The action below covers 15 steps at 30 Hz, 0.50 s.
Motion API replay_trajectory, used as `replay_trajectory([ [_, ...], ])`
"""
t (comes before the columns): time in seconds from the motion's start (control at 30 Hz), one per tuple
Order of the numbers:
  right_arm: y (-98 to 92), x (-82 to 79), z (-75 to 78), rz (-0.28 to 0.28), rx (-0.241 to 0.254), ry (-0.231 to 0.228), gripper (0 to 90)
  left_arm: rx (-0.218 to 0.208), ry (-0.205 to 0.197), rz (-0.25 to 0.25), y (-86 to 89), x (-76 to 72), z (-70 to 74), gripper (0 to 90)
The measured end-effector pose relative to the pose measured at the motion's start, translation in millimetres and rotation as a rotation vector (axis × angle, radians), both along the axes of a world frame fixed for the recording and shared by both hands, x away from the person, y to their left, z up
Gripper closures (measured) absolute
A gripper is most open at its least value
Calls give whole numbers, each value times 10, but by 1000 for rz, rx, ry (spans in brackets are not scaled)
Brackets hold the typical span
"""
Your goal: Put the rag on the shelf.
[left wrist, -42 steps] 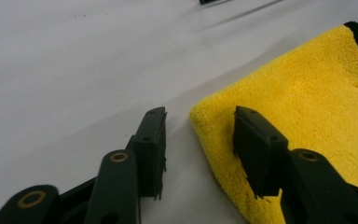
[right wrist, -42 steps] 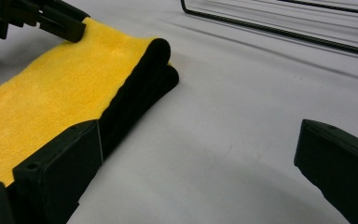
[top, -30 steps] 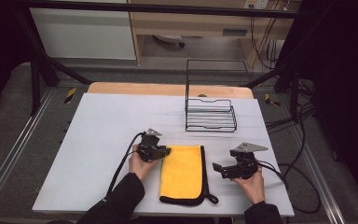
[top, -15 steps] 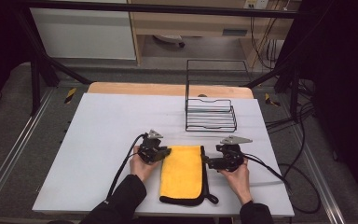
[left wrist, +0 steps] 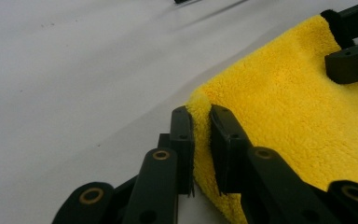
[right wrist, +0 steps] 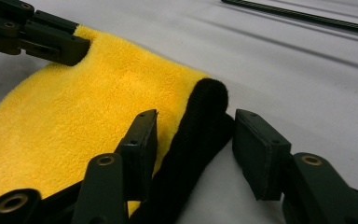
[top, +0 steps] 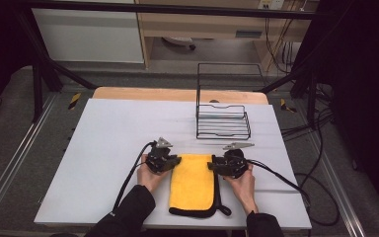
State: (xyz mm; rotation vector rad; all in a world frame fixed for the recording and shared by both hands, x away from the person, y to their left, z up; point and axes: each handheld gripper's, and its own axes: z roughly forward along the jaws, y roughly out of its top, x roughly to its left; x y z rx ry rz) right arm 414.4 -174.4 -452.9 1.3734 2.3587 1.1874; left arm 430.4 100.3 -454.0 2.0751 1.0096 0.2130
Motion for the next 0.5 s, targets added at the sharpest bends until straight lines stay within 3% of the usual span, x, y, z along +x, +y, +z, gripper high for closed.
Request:
replay_trajectory([
  [0.23, 14, 12, 4, 2, 26, 41, 625, -6, 4, -2, 7, 9, -2, 792],
  [0.4, 41, 32, 6, 11, 47, 84, 736, -49, 38, -4, 53, 48, -14, 801],
  [0.5, 40, 33, 12, 6, 58, 98, 762, -52, 42, -4, 57, 49, -9, 813],
])
